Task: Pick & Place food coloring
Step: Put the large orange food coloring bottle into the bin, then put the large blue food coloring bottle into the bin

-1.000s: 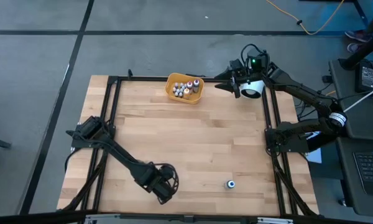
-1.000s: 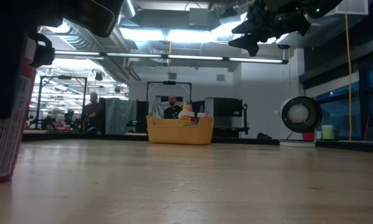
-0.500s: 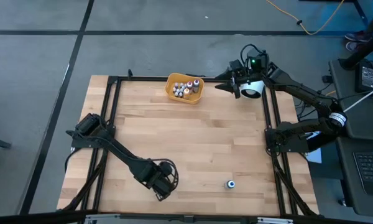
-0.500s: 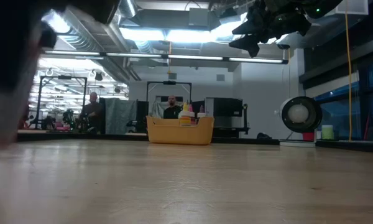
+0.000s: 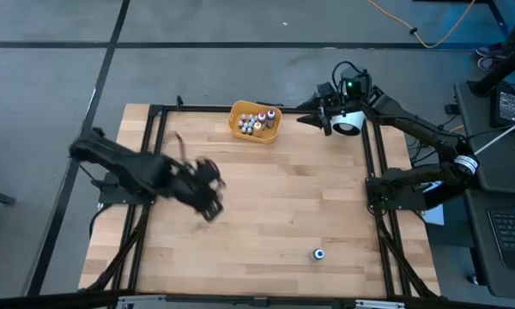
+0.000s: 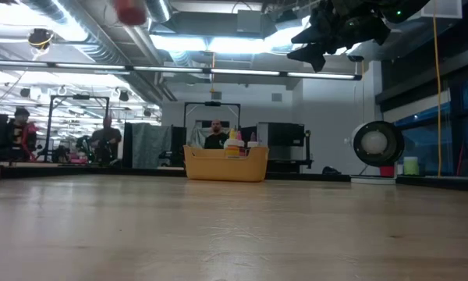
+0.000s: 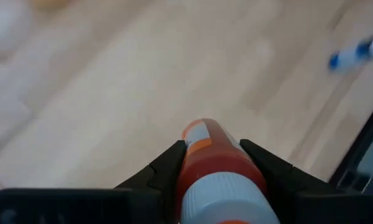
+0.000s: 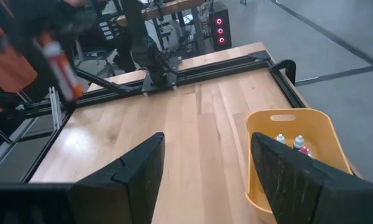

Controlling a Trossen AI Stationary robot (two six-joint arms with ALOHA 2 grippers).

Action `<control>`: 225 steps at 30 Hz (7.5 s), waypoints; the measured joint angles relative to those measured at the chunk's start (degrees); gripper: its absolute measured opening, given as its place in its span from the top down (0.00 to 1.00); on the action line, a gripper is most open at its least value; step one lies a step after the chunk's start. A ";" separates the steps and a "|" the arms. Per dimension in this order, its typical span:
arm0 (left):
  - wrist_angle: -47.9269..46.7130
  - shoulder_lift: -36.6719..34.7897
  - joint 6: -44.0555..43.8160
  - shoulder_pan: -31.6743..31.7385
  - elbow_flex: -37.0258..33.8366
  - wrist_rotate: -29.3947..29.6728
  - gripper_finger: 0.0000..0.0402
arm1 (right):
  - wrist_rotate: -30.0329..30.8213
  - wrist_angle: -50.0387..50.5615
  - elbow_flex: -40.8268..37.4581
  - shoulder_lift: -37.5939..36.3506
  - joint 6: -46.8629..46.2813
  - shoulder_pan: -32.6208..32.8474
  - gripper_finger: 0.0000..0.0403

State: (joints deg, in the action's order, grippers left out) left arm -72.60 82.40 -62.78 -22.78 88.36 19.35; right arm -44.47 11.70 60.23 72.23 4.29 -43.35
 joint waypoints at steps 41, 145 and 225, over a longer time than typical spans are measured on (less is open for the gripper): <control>18.34 15.12 67.70 51.47 20.22 -28.41 0.67 | 5.84 1.14 0.00 0.00 0.77 0.09 0.40; 12.79 41.18 76.18 48.92 38.12 -18.58 0.45 | 5.87 7.68 -0.02 0.00 5.43 0.07 0.40; 73.29 -81.31 47.15 23.24 -87.83 -18.28 1.00 | 6.01 7.04 -0.02 0.02 6.69 0.09 0.40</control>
State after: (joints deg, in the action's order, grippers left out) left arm 0.69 1.09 -15.63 0.46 0.53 1.07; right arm -38.46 18.74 60.20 72.24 10.98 -43.27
